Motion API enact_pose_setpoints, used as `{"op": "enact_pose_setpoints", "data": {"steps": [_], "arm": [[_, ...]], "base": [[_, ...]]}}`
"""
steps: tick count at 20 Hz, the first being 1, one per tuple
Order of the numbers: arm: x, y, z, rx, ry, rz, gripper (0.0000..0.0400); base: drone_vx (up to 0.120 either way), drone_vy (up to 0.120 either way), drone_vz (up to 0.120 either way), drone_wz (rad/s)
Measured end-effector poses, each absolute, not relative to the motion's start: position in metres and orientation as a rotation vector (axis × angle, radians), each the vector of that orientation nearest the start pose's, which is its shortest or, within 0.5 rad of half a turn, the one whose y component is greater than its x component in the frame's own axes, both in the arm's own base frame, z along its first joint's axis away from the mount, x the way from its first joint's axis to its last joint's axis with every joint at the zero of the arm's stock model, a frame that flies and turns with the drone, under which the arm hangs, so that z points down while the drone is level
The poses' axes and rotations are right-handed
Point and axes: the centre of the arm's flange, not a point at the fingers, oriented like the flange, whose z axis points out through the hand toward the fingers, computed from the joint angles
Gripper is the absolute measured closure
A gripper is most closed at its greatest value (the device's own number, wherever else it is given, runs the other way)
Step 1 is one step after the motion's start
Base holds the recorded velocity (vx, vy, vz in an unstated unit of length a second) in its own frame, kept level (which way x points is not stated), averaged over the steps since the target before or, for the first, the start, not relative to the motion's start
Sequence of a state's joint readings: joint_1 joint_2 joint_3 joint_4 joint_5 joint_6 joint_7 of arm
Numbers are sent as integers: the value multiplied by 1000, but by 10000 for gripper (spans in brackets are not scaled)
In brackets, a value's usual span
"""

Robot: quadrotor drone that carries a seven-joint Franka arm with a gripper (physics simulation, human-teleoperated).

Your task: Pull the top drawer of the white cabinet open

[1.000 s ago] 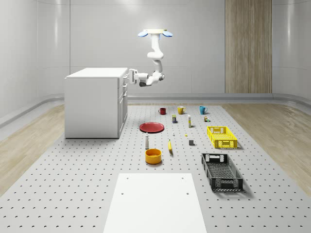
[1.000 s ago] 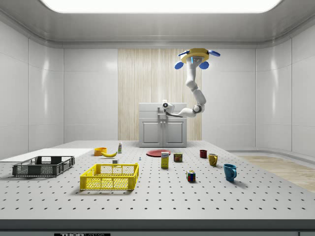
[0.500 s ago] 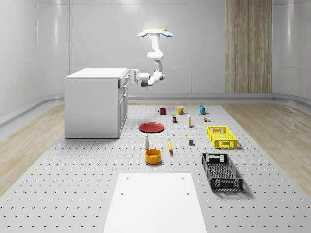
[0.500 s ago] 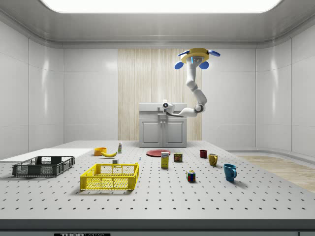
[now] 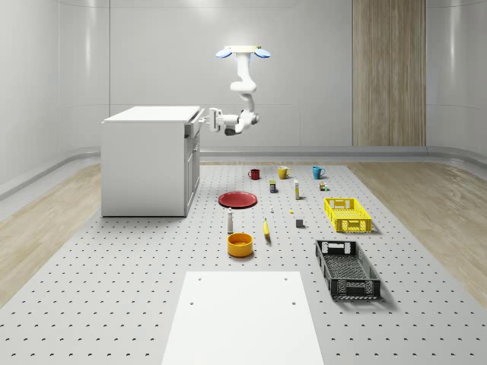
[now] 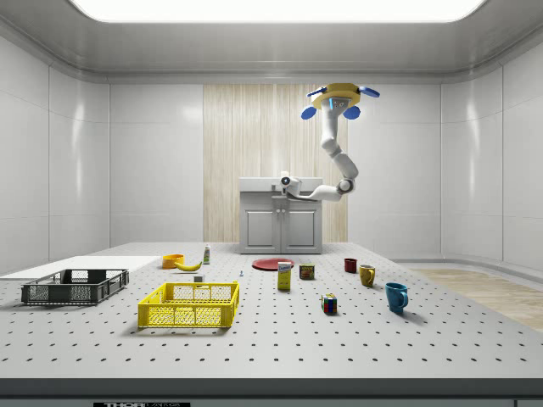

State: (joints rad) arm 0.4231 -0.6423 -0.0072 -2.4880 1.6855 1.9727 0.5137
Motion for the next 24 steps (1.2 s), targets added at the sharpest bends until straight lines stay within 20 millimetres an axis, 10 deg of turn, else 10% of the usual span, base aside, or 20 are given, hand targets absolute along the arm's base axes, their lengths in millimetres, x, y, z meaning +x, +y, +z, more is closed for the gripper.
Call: {"op": "enact_pose_setpoints", "data": {"steps": [22, 24], "arm": [[330, 120, 584, -1483, 611, 612, 295], [330, 112, 584, -1483, 611, 612, 227]], "base": [[0, 0, 0, 0], [0, 0, 0, 0]]}}
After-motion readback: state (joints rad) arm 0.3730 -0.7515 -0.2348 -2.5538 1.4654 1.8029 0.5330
